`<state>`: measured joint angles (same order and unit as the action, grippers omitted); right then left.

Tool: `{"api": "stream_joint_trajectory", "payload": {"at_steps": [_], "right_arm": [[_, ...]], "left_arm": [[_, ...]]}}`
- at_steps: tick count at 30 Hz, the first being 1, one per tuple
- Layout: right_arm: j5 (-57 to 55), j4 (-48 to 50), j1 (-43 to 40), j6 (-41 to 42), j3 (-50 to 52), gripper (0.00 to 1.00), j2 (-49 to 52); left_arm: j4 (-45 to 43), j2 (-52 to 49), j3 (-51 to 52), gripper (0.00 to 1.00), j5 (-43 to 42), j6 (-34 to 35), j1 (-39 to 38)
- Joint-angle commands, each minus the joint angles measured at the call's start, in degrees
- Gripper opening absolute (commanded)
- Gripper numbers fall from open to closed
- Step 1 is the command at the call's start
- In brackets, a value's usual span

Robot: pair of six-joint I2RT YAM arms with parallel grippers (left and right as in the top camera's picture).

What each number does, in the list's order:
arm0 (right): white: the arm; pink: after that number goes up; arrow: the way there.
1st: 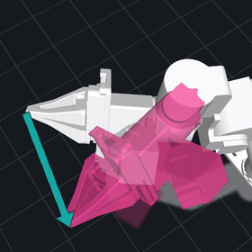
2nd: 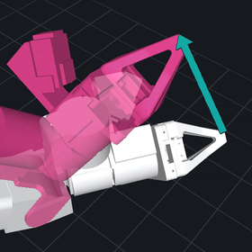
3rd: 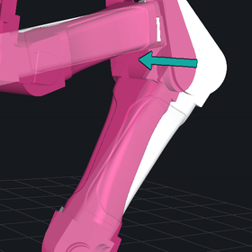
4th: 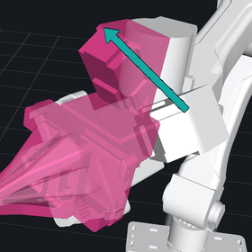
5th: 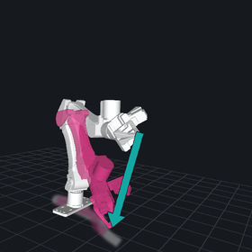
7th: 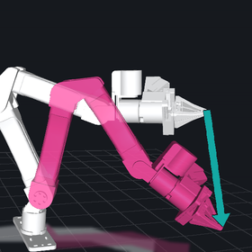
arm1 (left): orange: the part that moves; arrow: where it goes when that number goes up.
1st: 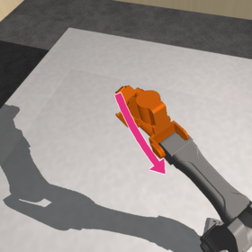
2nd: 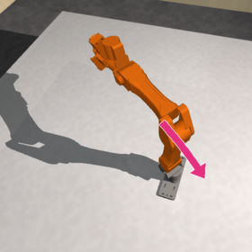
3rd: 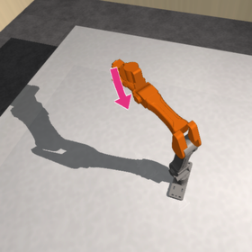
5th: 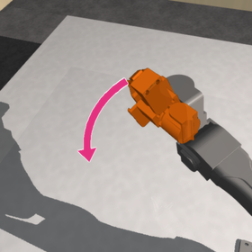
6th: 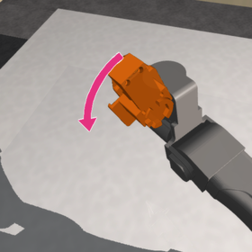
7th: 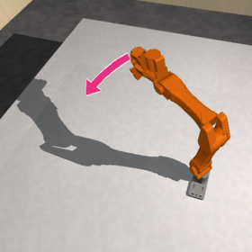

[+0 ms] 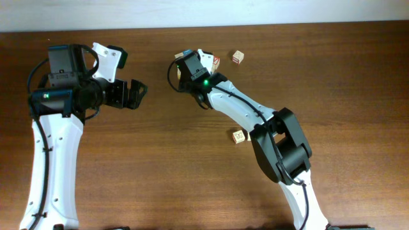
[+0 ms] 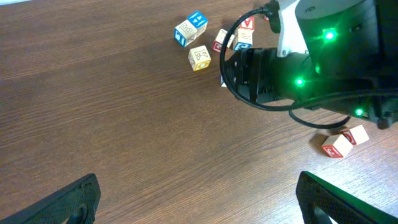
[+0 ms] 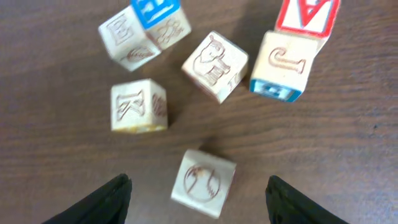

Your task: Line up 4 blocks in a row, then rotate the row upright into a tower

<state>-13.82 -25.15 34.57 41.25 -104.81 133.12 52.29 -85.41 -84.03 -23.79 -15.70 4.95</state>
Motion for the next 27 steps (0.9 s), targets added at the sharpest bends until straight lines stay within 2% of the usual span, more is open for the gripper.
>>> {"api": "stream_joint_trajectory", "payload": {"at_steps": [1, 6, 8, 15, 18, 23, 27], "right_arm": [[-2.3, 1.1, 0.0, 1.0, -1.1, 0.61, 3.2], [-1.2, 2.5, 0.0, -3.1, -1.1, 0.43, 3.5], [-0.8, 2.4, 0.0, -6.9, -1.1, 0.43, 3.5], [-0.1, 3.3, -0.2, -11.1, -1.1, 0.43, 5.2], [-0.1, 3.1, -0.2, -11.7, -1.1, 0.28, 4.6], [-0.1, -0.5, -0.2, -13.7, -1.2, 0.24, -1.9], [0.7, -12.0, -0.2, -15.6, -1.2, 0.24, -15.3]], "left_arm": [[-0.1, -0.1, -0.8, 0.99, -0.4, -1.1, 0.1], [-0.1, -0.1, -0.8, 0.99, -0.4, -1.1, 0.1], [-0.1, -0.1, -0.8, 0.99, -0.4, -1.1, 0.1], [-0.1, -0.1, -0.8, 0.99, -0.4, -1.1, 0.1], [-0.1, -0.1, -0.8, 0.99, -0.4, -1.1, 0.1], [-0.1, -0.1, -0.8, 0.99, -0.4, -1.1, 0.1], [-0.1, -0.1, -0.8, 0.99, -0.4, -1.1, 0.1]]}}
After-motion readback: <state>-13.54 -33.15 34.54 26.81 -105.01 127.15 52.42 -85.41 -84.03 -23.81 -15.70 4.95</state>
